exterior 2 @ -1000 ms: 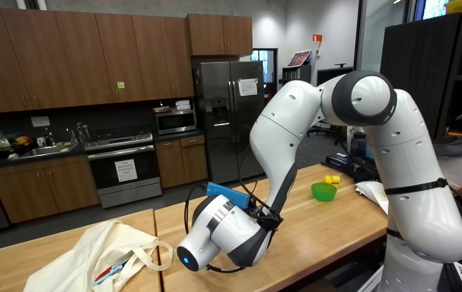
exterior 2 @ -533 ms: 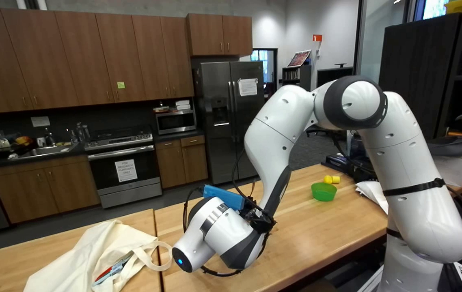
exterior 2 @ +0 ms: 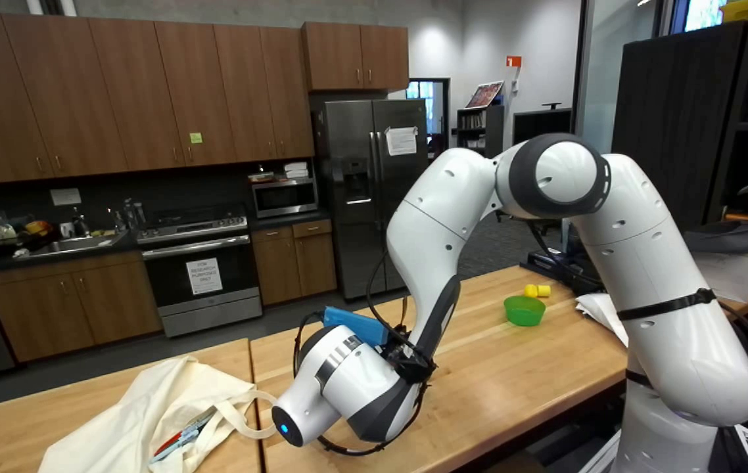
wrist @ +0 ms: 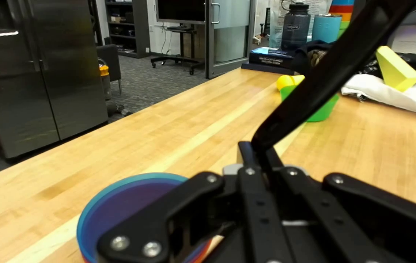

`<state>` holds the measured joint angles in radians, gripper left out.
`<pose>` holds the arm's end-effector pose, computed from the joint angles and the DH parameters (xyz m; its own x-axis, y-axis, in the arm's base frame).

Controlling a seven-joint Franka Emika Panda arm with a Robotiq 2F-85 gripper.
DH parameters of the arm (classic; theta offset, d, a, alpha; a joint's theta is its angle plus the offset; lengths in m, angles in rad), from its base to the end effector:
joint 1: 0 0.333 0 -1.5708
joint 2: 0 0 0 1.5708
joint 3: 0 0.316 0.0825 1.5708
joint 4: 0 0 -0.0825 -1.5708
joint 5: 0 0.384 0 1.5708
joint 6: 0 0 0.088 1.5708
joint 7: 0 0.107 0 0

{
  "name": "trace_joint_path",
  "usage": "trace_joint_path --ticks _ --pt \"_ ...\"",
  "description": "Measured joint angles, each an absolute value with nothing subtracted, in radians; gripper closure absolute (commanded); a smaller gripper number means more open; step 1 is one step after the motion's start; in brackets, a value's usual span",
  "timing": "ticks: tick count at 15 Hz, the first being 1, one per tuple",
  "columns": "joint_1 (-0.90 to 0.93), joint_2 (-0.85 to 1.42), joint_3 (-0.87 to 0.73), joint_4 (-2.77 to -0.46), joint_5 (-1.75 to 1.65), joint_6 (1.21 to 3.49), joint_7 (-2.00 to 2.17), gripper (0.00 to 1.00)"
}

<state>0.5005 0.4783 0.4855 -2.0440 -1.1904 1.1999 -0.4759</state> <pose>0.3797 0.3388 0.2464 -0.0193 0.1195 -0.9927 0.9160 0.4001 0.0303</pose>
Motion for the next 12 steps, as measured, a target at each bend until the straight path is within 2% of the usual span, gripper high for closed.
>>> trace_joint_path --ticks 12 --pt "0.500 0.528 0.474 -1.981 -1.191 1.187 -0.521 0.98"
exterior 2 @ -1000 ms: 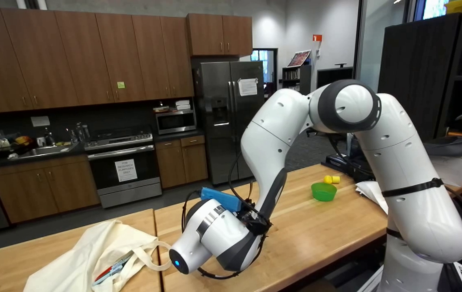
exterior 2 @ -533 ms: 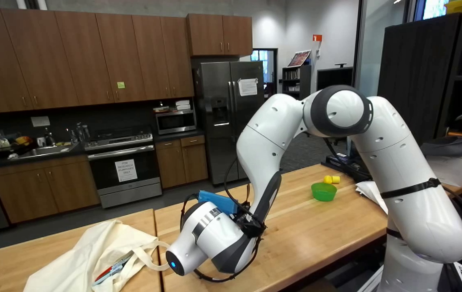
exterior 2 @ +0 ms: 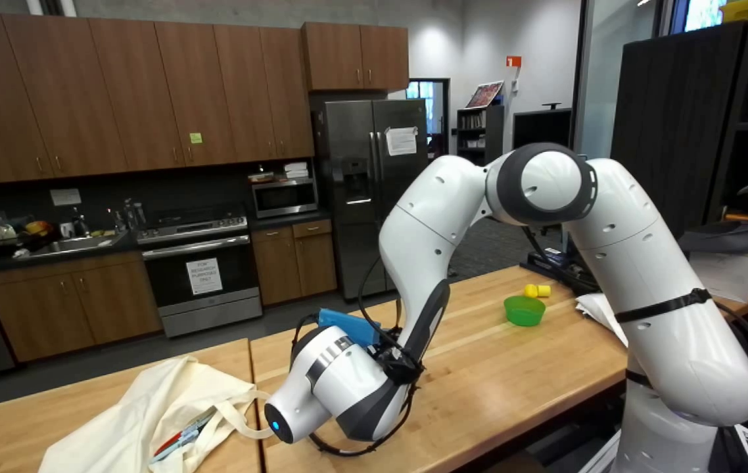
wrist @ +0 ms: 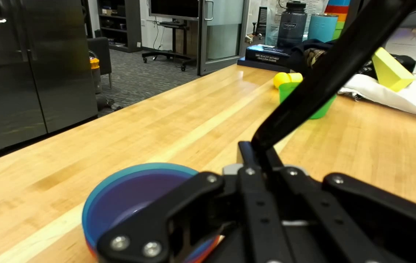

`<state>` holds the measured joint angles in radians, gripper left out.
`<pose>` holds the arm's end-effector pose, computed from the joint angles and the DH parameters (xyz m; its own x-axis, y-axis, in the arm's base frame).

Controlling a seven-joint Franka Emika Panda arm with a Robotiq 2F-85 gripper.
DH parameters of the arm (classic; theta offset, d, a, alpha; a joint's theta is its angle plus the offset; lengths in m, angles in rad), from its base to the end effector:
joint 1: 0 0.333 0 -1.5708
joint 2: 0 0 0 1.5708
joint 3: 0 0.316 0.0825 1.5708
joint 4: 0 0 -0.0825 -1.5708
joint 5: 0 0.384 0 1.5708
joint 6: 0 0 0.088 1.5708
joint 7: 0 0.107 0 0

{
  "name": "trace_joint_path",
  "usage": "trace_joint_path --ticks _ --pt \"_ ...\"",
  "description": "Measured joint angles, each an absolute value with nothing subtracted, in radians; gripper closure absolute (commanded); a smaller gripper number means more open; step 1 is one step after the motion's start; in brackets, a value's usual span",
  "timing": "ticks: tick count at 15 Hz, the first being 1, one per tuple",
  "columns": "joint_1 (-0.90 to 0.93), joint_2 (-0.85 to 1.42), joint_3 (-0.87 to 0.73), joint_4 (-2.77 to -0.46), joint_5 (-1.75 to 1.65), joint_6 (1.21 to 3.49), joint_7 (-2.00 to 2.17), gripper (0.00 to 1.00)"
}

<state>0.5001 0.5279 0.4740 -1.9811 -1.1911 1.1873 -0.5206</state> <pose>0.3946 0.3440 0.2398 -0.0571 0.1130 -0.9920 0.9259 0.3776 -0.0103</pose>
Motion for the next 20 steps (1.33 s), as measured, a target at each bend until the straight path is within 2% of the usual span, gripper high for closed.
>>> trace_joint_path --ticks 20 --pt "0.499 0.588 0.445 -1.910 -1.192 1.186 -0.563 0.98"
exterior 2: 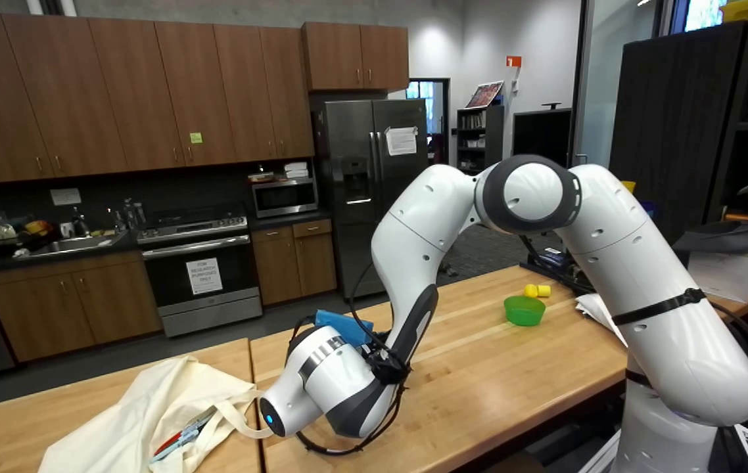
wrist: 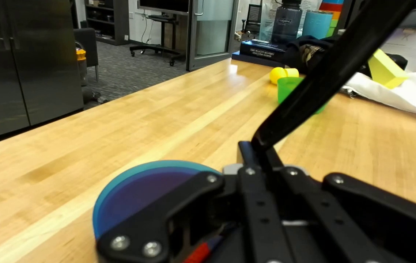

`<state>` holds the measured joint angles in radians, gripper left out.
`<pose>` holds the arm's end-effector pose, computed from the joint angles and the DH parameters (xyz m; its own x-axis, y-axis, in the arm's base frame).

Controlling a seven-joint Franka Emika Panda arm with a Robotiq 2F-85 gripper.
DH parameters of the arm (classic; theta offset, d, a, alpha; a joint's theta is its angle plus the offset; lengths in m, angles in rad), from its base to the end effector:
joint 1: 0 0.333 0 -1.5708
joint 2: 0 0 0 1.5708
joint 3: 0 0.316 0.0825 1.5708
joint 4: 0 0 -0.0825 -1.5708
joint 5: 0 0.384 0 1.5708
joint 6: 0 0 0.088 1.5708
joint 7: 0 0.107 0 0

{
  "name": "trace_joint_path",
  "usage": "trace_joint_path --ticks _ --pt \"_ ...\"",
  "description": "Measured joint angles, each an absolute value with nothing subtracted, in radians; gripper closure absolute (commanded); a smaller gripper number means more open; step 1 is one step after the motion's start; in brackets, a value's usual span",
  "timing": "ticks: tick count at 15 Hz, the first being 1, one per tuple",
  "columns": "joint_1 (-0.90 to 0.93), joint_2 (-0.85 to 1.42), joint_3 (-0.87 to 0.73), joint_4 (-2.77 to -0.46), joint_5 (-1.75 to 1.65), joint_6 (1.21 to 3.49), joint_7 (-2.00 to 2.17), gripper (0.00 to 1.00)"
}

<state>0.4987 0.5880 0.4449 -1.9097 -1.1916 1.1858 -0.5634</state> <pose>0.4166 0.3432 0.2275 -0.0935 0.1113 -0.9894 0.9382 0.3424 -0.0502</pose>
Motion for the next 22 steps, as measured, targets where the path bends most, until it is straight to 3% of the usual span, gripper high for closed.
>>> trace_joint_path --ticks 22 --pt "0.507 0.604 0.437 -1.892 -1.195 1.162 -0.562 0.98"
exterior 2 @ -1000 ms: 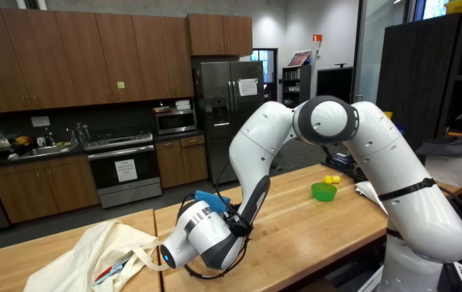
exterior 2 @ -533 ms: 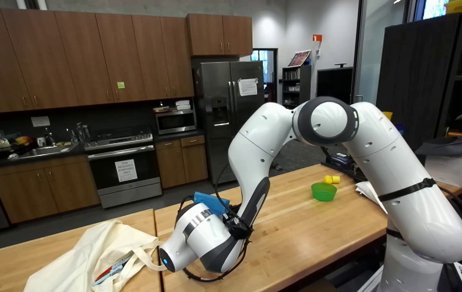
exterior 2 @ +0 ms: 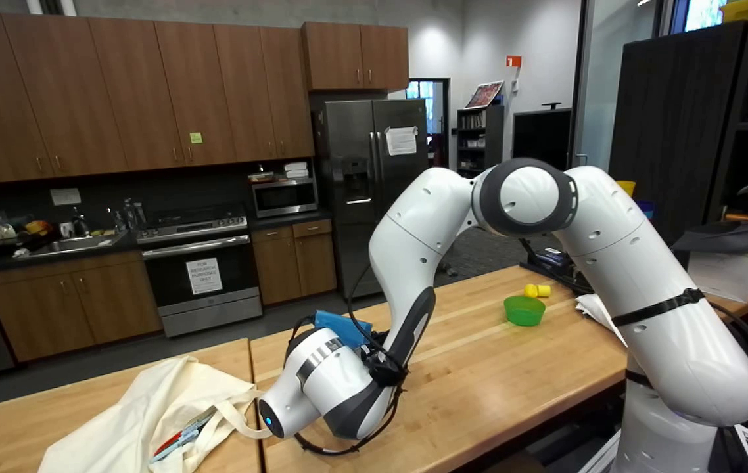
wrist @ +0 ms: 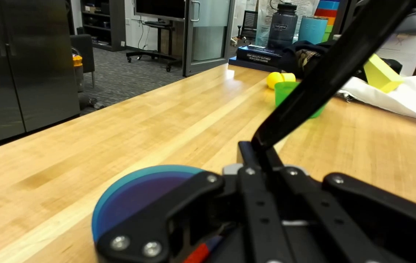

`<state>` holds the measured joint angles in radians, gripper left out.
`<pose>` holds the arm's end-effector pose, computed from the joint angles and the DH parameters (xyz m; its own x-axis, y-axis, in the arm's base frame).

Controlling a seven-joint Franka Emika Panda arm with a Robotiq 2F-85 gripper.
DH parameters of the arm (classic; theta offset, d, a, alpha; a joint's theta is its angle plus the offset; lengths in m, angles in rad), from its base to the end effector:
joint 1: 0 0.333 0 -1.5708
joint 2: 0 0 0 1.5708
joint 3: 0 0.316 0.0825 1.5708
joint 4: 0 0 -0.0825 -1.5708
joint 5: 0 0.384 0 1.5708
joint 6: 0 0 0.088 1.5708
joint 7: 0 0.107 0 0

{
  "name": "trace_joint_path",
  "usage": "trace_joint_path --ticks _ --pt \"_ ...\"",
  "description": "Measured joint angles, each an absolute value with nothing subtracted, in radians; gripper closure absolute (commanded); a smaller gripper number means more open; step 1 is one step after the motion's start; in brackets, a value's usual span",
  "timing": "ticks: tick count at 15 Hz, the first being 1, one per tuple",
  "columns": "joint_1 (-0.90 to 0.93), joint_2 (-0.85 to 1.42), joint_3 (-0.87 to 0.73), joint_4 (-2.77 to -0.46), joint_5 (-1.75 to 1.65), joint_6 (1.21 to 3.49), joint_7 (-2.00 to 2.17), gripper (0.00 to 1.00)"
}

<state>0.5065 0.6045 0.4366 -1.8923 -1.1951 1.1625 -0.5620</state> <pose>0.4194 0.3431 0.2254 -0.0849 0.0934 -0.9920 0.9427 0.3300 -0.0497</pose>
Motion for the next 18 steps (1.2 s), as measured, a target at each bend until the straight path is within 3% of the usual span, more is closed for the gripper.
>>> trace_joint_path --ticks 18 --pt "0.500 0.628 0.436 -1.862 -1.195 1.162 -0.674 0.98"
